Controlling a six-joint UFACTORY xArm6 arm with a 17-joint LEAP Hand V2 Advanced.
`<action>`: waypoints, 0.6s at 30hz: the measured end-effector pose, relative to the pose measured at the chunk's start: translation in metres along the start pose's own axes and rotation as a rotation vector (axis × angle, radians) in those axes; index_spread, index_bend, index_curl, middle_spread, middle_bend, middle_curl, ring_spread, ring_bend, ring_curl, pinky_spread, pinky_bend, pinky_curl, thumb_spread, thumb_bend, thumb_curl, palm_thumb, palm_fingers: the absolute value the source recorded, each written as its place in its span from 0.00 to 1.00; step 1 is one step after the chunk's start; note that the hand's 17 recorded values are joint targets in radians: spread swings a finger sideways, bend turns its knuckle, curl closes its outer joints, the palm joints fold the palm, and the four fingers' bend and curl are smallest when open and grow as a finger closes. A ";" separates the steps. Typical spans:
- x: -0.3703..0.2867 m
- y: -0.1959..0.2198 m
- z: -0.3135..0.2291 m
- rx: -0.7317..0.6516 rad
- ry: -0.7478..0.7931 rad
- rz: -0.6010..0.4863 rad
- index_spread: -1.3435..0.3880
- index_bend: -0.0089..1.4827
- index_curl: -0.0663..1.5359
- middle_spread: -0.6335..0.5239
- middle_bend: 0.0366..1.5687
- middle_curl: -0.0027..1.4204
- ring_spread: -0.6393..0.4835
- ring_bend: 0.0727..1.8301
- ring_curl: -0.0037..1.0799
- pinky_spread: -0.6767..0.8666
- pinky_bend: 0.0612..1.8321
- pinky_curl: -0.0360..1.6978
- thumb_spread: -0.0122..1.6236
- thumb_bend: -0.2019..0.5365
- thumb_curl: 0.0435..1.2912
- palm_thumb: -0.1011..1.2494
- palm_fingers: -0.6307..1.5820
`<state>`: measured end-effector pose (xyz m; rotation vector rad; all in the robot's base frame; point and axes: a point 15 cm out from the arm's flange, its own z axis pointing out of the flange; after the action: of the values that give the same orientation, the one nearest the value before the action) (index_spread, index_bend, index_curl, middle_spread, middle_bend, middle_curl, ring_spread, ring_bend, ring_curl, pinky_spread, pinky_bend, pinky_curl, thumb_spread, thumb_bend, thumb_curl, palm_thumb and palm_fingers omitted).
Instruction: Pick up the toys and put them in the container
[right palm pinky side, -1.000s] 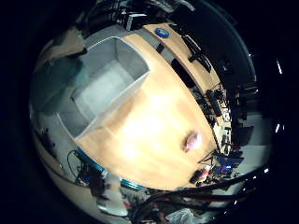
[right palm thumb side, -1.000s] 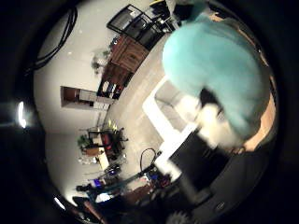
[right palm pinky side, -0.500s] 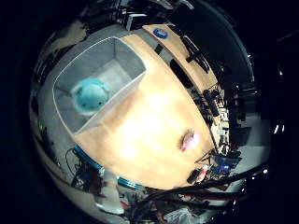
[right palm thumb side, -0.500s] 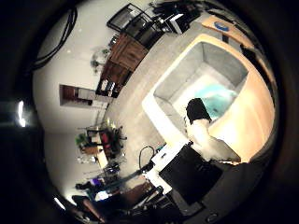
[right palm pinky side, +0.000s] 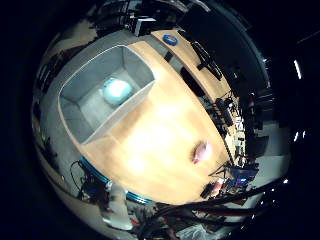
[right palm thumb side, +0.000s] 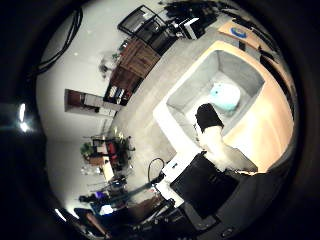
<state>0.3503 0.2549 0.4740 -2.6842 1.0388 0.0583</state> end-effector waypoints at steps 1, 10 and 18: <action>0.001 0.001 -0.001 0.001 0.001 0.003 0.44 0.13 0.28 0.24 0.10 0.28 0.27 0.40 0.30 0.25 0.66 0.21 0.60 0.24 0.34 0.50 0.44; 0.007 0.005 -0.013 0.026 0.015 0.021 0.43 0.14 0.27 0.24 0.10 0.26 0.26 0.40 0.29 0.26 0.64 0.19 0.60 0.24 0.33 0.50 0.46; 0.051 0.022 -0.018 0.020 0.040 0.136 0.43 0.15 0.27 0.24 0.10 0.24 0.26 0.40 0.27 0.26 0.61 0.17 0.61 0.24 0.33 0.52 0.49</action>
<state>0.3720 0.2011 0.4796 -2.6039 1.2263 0.0204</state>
